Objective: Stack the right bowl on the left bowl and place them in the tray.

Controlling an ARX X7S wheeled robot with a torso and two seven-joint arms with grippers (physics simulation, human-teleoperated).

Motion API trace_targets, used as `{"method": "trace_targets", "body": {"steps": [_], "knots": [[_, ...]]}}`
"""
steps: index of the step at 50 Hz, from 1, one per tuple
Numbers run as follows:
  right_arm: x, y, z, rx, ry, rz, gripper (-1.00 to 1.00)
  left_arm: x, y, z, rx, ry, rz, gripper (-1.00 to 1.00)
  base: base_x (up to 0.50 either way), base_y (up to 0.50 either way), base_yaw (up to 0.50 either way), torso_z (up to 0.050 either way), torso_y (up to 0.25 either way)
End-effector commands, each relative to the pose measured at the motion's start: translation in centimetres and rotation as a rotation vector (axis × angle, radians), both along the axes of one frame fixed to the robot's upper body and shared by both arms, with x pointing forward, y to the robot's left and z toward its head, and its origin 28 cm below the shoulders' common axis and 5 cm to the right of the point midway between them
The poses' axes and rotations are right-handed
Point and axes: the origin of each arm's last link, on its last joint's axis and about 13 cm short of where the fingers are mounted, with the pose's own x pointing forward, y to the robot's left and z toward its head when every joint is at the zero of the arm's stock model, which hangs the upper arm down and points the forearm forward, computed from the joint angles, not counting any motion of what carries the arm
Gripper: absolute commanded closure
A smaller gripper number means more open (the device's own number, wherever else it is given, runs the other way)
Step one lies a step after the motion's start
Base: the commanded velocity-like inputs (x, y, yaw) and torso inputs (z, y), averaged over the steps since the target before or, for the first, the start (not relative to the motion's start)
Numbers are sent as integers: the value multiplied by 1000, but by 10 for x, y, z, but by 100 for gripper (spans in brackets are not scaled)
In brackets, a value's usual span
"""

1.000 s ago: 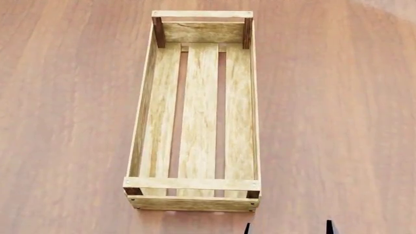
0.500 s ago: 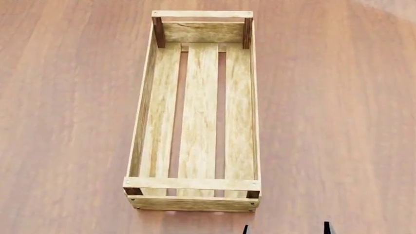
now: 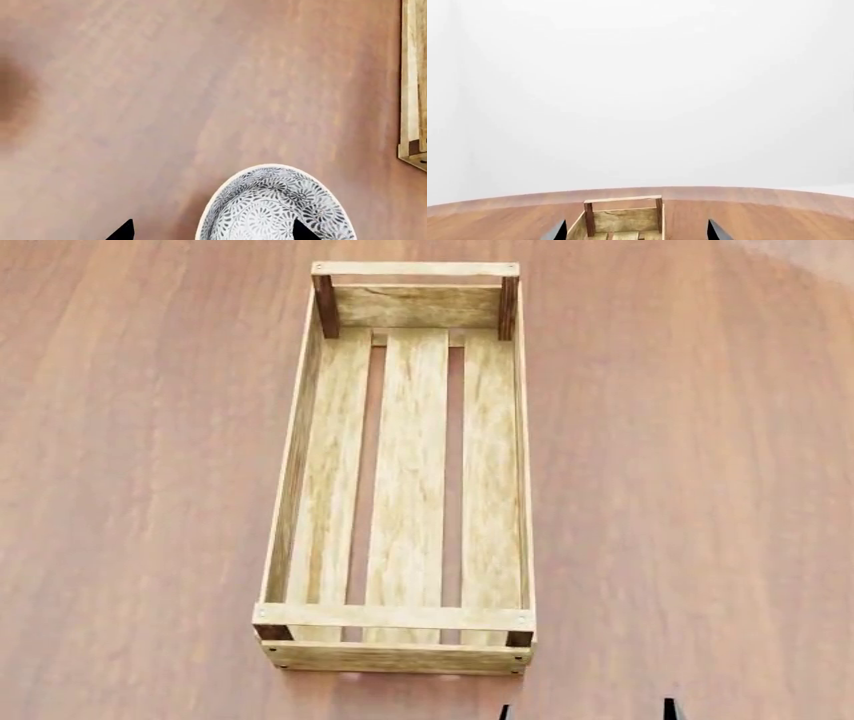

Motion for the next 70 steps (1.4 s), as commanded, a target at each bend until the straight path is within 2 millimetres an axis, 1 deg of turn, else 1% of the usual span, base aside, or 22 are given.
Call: {"method": "trace_targets", "body": {"steps": [1, 8, 10, 18, 28, 59, 60, 70], "knots": [[2, -1, 0, -20, -13, -8, -100, 1, 2, -6, -34, -6, 26, -100, 0, 0, 0, 0, 0], [2, -1, 0, -20, -15, -11, -100, 0, -2, -9, -37, 16, 3, -100, 0, 0, 0, 0, 0], [2, -1, 0, -20, -15, -11, -100, 0, -1, -11, -36, 17, 2, -100, 0, 0, 0, 0, 0], [2, -1, -1, -23, -10, -11, -100, 0, -2, -10, -29, 14, 2, -100, 0, 0, 0, 0, 0], [3, -1, -2, -25, -7, -10, -100, -1, 0, -16, -27, 27, 16, -100, 0, 0, 0, 0, 0], [2, -1, -2, -30, -5, -8, -100, 0, -4, -24, -27, 47, -3, -100, 0, 0, 0, 0, 0], [2, -1, -3, -30, -4, -7, -100, 0, -4, -24, -25, 47, -3, 100, 0, 0, 0, 0, 0], [2, -1, -3, -32, -2, -6, -100, -1, -5, -22, -4, 38, -1, 100, 0, 0, 0, 0, 0]]}}
